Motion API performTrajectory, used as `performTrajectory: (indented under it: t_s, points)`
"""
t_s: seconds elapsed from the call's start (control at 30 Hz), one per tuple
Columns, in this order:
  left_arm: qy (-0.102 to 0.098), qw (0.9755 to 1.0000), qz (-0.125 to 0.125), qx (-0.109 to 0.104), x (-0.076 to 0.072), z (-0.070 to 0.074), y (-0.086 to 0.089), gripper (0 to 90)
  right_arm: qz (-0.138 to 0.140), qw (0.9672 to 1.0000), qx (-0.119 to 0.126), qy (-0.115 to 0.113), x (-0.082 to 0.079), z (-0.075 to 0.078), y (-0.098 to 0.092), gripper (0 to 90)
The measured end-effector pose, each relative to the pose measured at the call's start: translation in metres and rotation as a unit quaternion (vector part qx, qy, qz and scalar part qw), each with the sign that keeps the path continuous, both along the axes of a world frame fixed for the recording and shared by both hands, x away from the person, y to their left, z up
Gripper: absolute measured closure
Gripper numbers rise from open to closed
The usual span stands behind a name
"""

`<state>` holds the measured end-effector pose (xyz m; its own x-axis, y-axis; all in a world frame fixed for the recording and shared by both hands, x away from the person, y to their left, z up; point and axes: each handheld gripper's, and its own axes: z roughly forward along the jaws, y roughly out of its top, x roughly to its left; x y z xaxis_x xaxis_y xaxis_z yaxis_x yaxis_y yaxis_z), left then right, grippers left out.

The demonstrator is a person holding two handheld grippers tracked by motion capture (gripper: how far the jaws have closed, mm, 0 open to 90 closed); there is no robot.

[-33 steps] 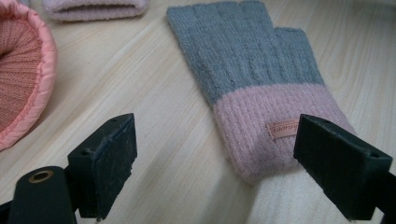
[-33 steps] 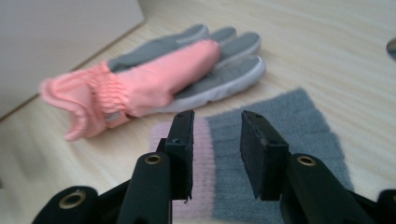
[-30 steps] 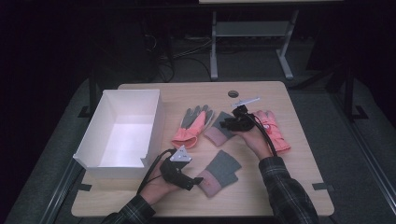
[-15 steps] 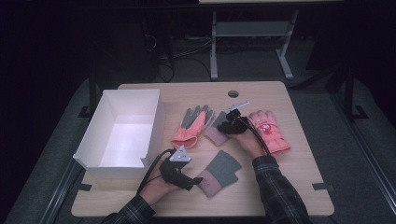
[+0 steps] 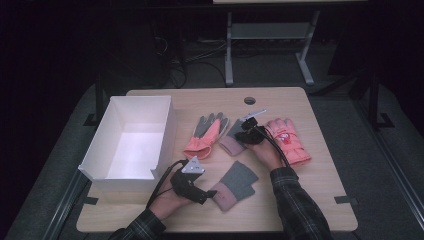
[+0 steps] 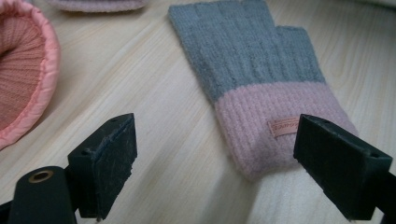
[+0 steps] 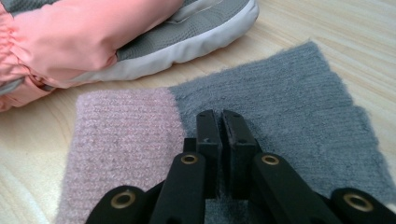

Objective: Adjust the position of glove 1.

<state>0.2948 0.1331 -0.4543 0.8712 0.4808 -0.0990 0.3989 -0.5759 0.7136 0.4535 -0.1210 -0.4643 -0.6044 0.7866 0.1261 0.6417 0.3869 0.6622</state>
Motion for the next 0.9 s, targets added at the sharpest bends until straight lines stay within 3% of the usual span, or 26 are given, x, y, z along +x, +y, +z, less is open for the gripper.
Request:
performTrajectory:
  t_s: [0.17,0.47,0.63,0.9]
  points:
    - [-0.001,1.0,0.001,-0.001,0.001,0.0,0.001,12.8,-0.005,0.9995,0.029,0.009,-0.001,0.007,-0.006,87.4]
    - [-0.003,1.0,-0.002,0.006,0.001,0.0,0.002,12.8,-0.008,0.9988,0.049,0.001,-0.014,0.025,-0.015,87.3]
    - [-0.002,1.0,0.001,0.003,0.001,-0.001,0.002,12.8,-0.011,0.9986,0.051,-0.004,-0.03,0.039,-0.023,87.2]
    - [-0.004,1.0,0.0,0.005,0.001,-0.001,0.002,12.8,-0.011,0.9979,0.064,-0.004,-0.058,0.044,-0.032,87.1]
